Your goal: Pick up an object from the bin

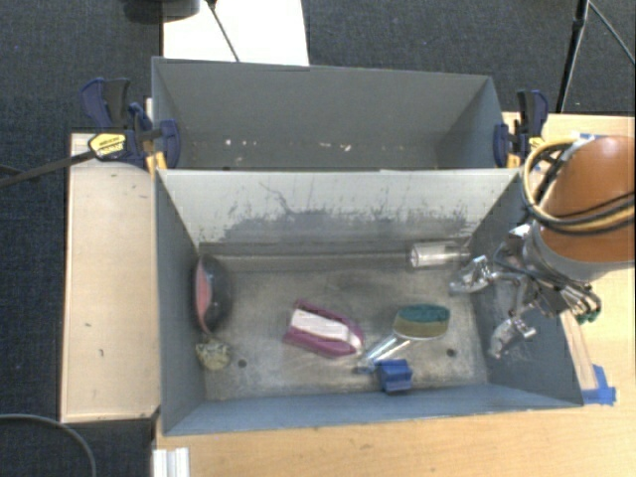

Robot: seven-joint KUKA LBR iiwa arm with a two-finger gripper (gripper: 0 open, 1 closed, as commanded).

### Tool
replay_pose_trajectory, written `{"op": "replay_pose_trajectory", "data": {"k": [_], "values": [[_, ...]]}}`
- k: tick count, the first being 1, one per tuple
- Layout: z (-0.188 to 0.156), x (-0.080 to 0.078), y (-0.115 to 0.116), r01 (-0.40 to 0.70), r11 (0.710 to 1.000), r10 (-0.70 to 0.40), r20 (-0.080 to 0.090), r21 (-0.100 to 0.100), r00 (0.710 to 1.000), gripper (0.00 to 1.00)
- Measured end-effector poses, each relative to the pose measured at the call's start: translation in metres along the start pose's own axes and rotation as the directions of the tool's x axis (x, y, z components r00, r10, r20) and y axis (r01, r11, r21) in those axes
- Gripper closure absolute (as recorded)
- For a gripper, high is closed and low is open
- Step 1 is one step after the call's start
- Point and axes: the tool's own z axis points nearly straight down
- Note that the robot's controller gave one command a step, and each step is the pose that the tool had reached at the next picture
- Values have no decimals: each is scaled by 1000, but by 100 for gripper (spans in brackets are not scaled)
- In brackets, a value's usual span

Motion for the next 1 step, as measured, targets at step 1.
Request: {"op": "replay_pose_trajectory", "data": {"k": [1], "values": [[93,4,20,-61,998,61,19,8,998,0]]}}
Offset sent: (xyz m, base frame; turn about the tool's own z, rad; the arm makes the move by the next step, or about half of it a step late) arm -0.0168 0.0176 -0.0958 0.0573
